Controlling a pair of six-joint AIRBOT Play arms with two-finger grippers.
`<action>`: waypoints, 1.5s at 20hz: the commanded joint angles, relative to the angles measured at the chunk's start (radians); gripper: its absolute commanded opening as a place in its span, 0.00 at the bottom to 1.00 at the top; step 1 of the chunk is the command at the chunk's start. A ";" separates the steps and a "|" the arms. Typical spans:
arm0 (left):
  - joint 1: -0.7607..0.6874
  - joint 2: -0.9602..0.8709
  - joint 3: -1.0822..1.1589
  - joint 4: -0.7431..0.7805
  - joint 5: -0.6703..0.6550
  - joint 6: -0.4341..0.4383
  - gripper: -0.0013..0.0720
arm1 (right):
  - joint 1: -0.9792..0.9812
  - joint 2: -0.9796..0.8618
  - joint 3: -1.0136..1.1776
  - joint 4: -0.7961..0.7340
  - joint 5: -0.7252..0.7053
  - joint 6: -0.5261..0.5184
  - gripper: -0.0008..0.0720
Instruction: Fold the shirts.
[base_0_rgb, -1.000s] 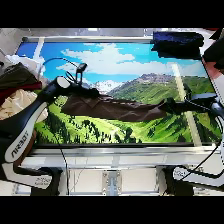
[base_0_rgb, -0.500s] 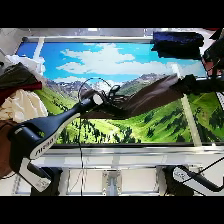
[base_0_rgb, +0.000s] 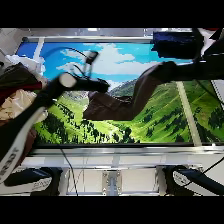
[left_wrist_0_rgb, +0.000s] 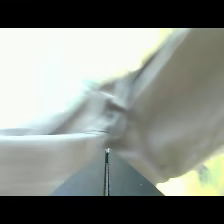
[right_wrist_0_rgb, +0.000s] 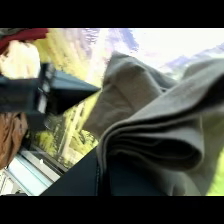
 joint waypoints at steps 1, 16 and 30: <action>0.235 0.228 0.003 0.074 -0.163 -0.013 0.03 | 0.275 -0.094 0.005 -0.010 0.290 0.011 0.03; 0.534 0.494 -0.001 0.149 -0.325 -0.011 0.03 | 0.172 -0.260 -0.027 -0.494 0.090 0.240 0.86; 0.534 0.462 -0.044 0.148 -0.347 -0.011 0.03 | 0.138 -0.567 -0.233 -0.012 0.217 -0.022 0.86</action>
